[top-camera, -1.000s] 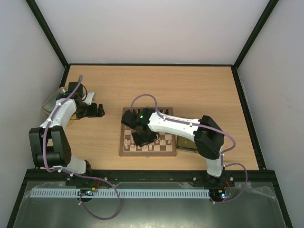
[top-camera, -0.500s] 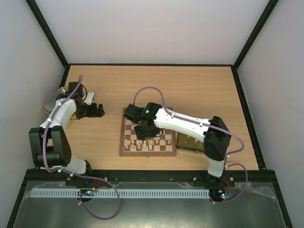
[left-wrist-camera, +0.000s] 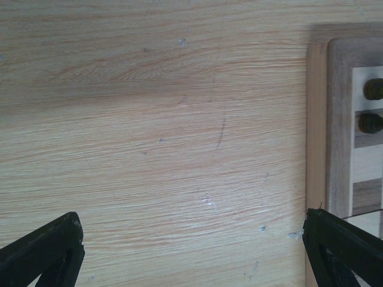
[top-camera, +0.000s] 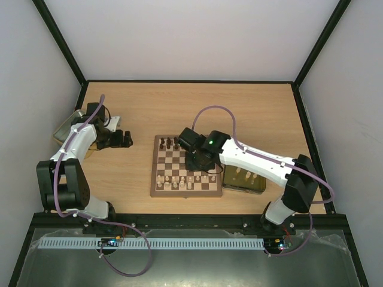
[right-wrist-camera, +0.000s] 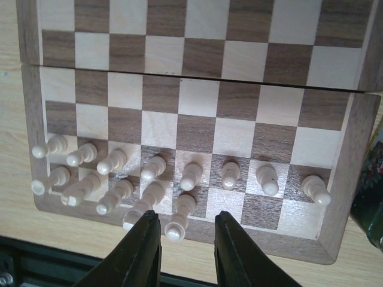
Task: Set up the chess pieces on the board
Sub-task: Place the chess piece on the chessboard, then pick up the chess piece from the storage box.
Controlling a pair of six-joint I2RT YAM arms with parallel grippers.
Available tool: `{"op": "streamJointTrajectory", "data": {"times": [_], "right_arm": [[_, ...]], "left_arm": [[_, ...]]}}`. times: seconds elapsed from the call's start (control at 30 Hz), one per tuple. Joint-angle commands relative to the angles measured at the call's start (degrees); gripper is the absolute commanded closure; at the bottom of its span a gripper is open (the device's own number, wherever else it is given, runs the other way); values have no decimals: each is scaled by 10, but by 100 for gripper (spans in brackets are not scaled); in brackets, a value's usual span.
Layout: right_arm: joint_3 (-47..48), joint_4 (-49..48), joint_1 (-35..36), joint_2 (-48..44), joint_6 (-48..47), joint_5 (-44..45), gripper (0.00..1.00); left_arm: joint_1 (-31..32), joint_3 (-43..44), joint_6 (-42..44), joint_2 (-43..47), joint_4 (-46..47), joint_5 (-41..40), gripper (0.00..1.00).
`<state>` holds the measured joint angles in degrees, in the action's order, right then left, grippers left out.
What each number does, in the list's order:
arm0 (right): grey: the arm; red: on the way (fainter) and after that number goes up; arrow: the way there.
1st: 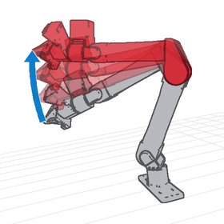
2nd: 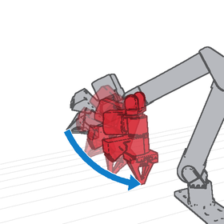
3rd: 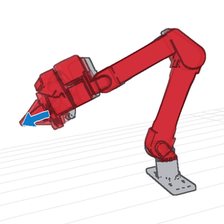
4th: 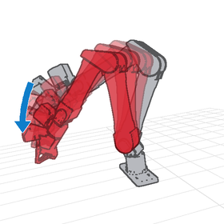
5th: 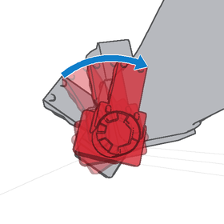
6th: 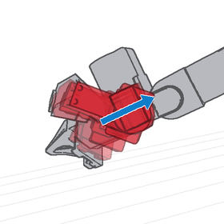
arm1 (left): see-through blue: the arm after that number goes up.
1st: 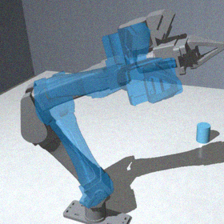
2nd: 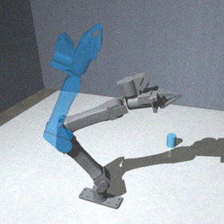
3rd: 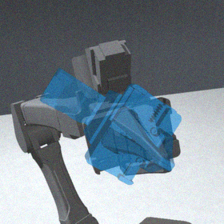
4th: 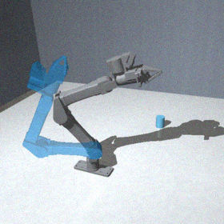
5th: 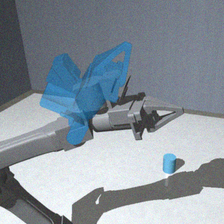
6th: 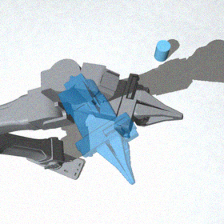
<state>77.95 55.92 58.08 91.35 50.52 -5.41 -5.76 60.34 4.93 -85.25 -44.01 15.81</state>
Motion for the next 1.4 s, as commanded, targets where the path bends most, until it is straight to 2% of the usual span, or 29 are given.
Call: {"op": "streamJointTrajectory", "data": {"times": [0.0, 0.17, 0.37, 0.5, 0.63, 0.8, 1.37], "right_arm": [[-37, -39, -1, -46, 78, 40, 76], [-123, -68, -47, -122, 92, 28, 76], [-198, -40, -179, -197, -3, -9, 74], [-206, -19, -247, -190, -70, -2, 73], [-213, -36, -310, -168, -91, -43, 73], [-225, -60, -340, -129, -95, -54, 75], [-285, -66, -348, -122, -114, -40, 74]], "left_arm": [[9, 31, 4, 2, -25, 17, 1], [12, 36, 4, 5, -28, 5, 1], [13, 26, 16, 31, -31, -17, 1], [12, 14, 20, 56, -24, -24, 0], [13, 22, 19, 50, -30, -15, 0], [21, 31, 14, 37, -29, -5, 0], [43, 20, 8, 47, -19, 2, 1]]}}
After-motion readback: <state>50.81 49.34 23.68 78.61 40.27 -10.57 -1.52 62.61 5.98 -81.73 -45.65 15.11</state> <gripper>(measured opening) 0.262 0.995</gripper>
